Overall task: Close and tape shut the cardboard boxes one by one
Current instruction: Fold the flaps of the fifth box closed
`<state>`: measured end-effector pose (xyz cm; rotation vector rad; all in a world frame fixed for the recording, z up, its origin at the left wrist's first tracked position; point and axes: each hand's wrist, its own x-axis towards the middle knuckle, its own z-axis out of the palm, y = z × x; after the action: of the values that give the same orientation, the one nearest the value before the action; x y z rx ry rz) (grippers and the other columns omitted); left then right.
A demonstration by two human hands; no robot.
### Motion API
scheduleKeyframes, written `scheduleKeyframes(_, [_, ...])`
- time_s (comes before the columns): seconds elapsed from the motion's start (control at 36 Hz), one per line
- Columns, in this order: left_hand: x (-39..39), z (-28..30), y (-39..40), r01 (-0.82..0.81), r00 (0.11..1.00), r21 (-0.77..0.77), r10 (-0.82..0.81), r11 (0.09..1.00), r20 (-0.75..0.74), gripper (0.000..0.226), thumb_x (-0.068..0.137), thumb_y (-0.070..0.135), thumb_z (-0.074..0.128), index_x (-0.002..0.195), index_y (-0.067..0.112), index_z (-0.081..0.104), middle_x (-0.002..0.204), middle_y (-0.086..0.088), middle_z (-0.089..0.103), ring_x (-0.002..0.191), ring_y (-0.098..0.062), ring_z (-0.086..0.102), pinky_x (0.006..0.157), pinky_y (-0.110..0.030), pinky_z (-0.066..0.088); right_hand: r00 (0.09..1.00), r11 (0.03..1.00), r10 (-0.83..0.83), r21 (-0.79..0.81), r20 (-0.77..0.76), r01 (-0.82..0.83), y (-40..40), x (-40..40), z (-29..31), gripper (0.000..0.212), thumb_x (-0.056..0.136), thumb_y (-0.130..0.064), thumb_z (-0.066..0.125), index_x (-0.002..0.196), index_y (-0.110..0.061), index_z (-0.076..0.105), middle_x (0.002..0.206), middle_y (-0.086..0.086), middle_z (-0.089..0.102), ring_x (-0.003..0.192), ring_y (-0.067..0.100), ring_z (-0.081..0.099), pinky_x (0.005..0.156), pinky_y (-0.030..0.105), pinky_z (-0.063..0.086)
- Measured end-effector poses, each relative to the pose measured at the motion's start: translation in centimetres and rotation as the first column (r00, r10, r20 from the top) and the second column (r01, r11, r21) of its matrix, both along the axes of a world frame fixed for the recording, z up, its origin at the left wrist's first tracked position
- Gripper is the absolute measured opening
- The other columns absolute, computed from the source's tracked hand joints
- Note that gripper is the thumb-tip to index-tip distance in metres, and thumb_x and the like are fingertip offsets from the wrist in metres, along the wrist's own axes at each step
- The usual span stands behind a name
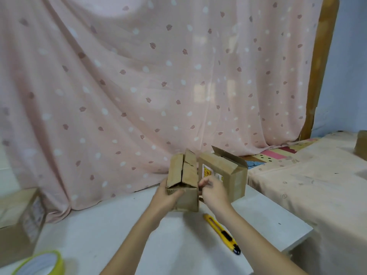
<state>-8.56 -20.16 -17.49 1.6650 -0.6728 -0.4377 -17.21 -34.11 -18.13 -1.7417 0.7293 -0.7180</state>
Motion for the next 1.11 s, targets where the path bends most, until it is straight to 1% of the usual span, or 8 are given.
scheduleKeyframes(0.08, [-0.6, 0.5, 3.9, -0.001, 1.000, 0.006, 0.001, 1.000, -0.026, 0.032, 0.095, 0.040, 0.062, 0.124, 0.037, 0.052, 0.116, 0.014, 0.064, 0.100, 0.000, 0.062, 0.068, -0.017, 0.050, 0.998, 0.998, 0.067, 0.006, 0.005, -0.067, 2.5, -0.5, 0.1, 0.033, 0.077, -0.004, 0.039, 0.074, -0.026, 0.065, 0.090, 0.006, 0.072, 0.087, 0.031, 0.070, 0.081, 0.049, 0.059])
scheduleKeyframes(0.17, [-1.0, 0.8, 7.5, -0.073, 0.993, 0.041, 0.076, 0.997, -0.090, 0.032, 0.096, 0.054, 0.051, 0.120, 0.033, 0.058, 0.118, 0.008, 0.064, 0.105, -0.010, 0.061, 0.086, -0.034, 0.052, 0.996, 0.994, 0.086, 0.065, 0.023, -0.087, 5.4, -1.3, 0.0, 0.029, 0.083, -0.004, 0.042, 0.077, -0.018, 0.066, 0.084, 0.010, 0.073, 0.075, 0.032, 0.072, 0.074, 0.054, 0.060])
scheduleKeyframes(0.33, [-2.2, 0.1, 14.0, -0.133, 0.990, 0.161, 0.139, 0.978, -0.028, 0.046, 0.084, 0.066, 0.057, 0.114, 0.032, 0.062, 0.111, 0.007, 0.068, 0.103, -0.015, 0.064, 0.095, -0.042, 0.053, 0.989, 0.989, 0.149, 0.013, -0.011, -0.149, 11.0, -3.0, -1.2, 0.017, 0.093, -0.012, 0.048, 0.092, -0.022, 0.062, 0.081, 0.010, 0.073, 0.066, 0.025, 0.073, 0.068, 0.049, 0.062])
scheduleKeyframes(0.47, [-2.6, -0.4, 18.0, -0.107, 0.994, 0.240, 0.104, 0.965, 0.023, 0.033, 0.087, 0.052, 0.066, 0.113, 0.032, 0.063, 0.109, 0.004, 0.070, 0.099, -0.015, 0.066, 0.088, -0.036, 0.055, 0.961, 0.963, 0.249, -0.079, -0.117, -0.259, 13.8, -3.8, -1.2, 0.013, 0.088, -0.021, 0.048, 0.098, -0.028, 0.054, 0.092, 0.017, 0.070, 0.062, 0.026, 0.073, 0.066, 0.047, 0.062])
scheduleKeyframes(0.72, [-1.0, -0.7, 20.2, -0.030, 0.991, 0.341, -0.017, 0.939, 0.132, 0.020, 0.087, 0.032, 0.074, 0.106, 0.032, 0.069, 0.102, 0.010, 0.073, 0.097, -0.012, 0.068, 0.087, -0.027, 0.054, 0.918, 0.719, 0.165, -0.593, -0.360, -0.362, 14.4, -3.8, 2.6, 0.027, 0.094, -0.017, 0.048, 0.118, -0.024, 0.055, 0.097, 0.004, 0.069, 0.090, 0.026, 0.063, 0.075, 0.040, 0.054])
scheduleKeyframes(0.89, [1.4, 0.3, 20.9, 0.085, 0.913, 0.462, -0.255, 0.883, 0.319, 0.050, 0.091, 0.033, 0.072, 0.136, 0.045, 0.054, 0.134, 0.021, 0.057, 0.119, 0.000, 0.057, 0.104, -0.027, 0.046, 0.769, 0.561, 0.265, -0.556, -0.581, -0.613, 13.2, -2.6, 2.9, 0.055, 0.093, -0.027, 0.055, 0.147, -0.030, 0.043, 0.148, 0.001, 0.046, 0.135, 0.020, 0.041, 0.106, 0.034, 0.040])
scheduleKeyframes(1.0, [2.1, 1.3, 20.7, 0.021, 0.849, 0.580, -0.321, 0.814, 0.421, 0.044, 0.096, 0.023, 0.065, 0.134, 0.044, 0.056, 0.137, 0.025, 0.052, 0.124, -0.003, 0.052, 0.104, -0.027, 0.041, 0.709, 0.534, 0.279, -0.509, -0.648, -0.675, 12.6, -1.6, 2.1, 0.057, 0.096, -0.050, 0.054, 0.149, -0.032, 0.041, 0.150, -0.002, 0.045, 0.138, 0.019, 0.040, 0.111, 0.034, 0.035])
scheduleKeyframes(1.11, [0.6, 2.2, 19.0, -0.104, 0.758, 0.710, -0.407, 0.697, 0.511, 0.051, 0.098, 0.048, 0.054, 0.146, 0.034, 0.044, 0.148, 0.012, 0.047, 0.135, -0.013, 0.043, 0.112, -0.032, 0.035, 0.693, 0.529, 0.304, -0.489, -0.653, -0.693, 13.1, -0.3, 0.4, 0.048, 0.098, -0.051, 0.052, 0.141, -0.029, 0.051, 0.140, 0.000, 0.055, 0.127, 0.020, 0.049, 0.103, 0.033, 0.040])
